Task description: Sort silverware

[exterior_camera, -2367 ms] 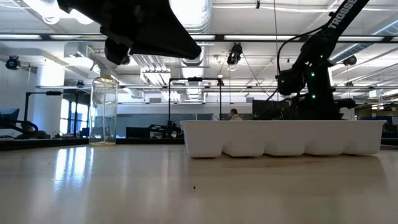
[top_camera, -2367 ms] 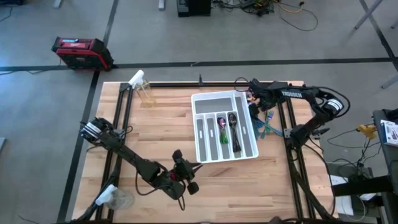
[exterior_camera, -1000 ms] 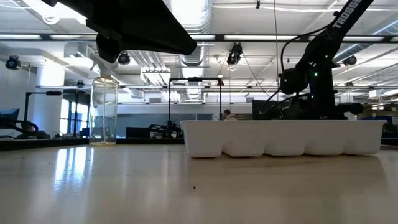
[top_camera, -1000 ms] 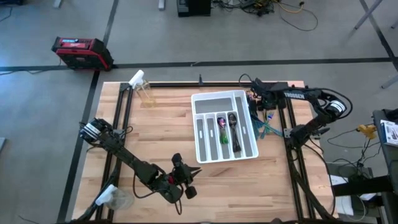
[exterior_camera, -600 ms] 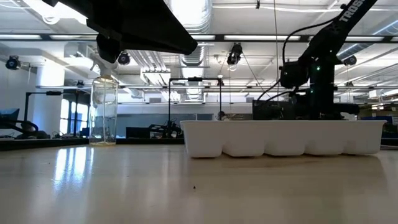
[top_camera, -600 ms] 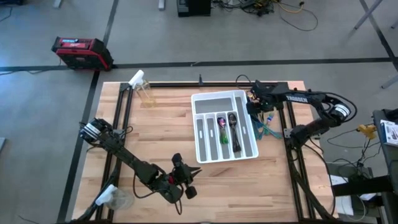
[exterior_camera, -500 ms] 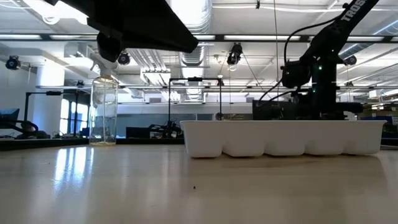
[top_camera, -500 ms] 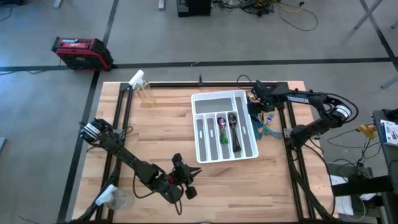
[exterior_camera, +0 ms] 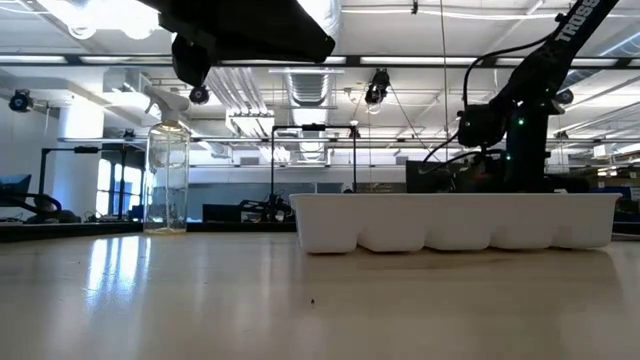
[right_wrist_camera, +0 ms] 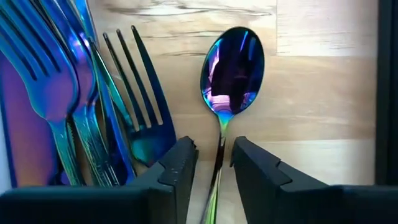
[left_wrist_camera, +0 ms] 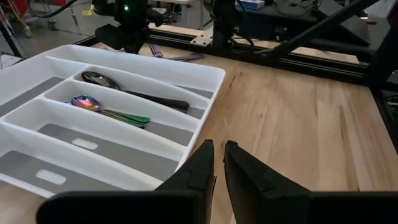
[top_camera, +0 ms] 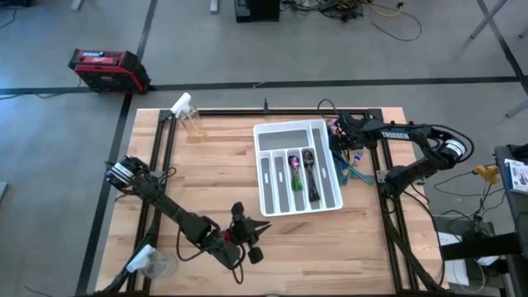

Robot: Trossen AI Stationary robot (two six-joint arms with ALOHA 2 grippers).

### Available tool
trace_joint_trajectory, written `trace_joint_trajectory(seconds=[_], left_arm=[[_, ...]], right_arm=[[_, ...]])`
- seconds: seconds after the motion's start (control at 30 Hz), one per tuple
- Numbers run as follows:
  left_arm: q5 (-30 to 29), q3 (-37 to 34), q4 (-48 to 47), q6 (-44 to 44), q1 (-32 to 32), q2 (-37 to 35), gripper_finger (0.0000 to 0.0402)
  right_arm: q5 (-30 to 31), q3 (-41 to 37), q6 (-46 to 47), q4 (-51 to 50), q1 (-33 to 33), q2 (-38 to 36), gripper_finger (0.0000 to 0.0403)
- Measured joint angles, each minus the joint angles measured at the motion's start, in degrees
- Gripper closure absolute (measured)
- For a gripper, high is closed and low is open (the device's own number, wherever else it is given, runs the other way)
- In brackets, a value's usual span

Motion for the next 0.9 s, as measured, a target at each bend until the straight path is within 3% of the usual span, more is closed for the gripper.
trace_joint_trajectory(seconds=[0.3,0.53,0.9], left_arm=[[0.00,0.02,0.00,0.12,0.07,0.02,0.0377],[0.04,0.02,-0.15,2.01,0.07,-0.35,0.0377],[-0.18,0.04,-4.13,3.58,0.52,-3.92,0.0377]], right_arm=[[0.19,-2.98,-0.97,2.22,0.69,-0.22,0.0396],[0.77,-2.68,-5.08,-1.33,3.97,-4.18,0.0402],[2.86,-0.44,-6.52,-9.83,6.71,-21.21,0.0402]])
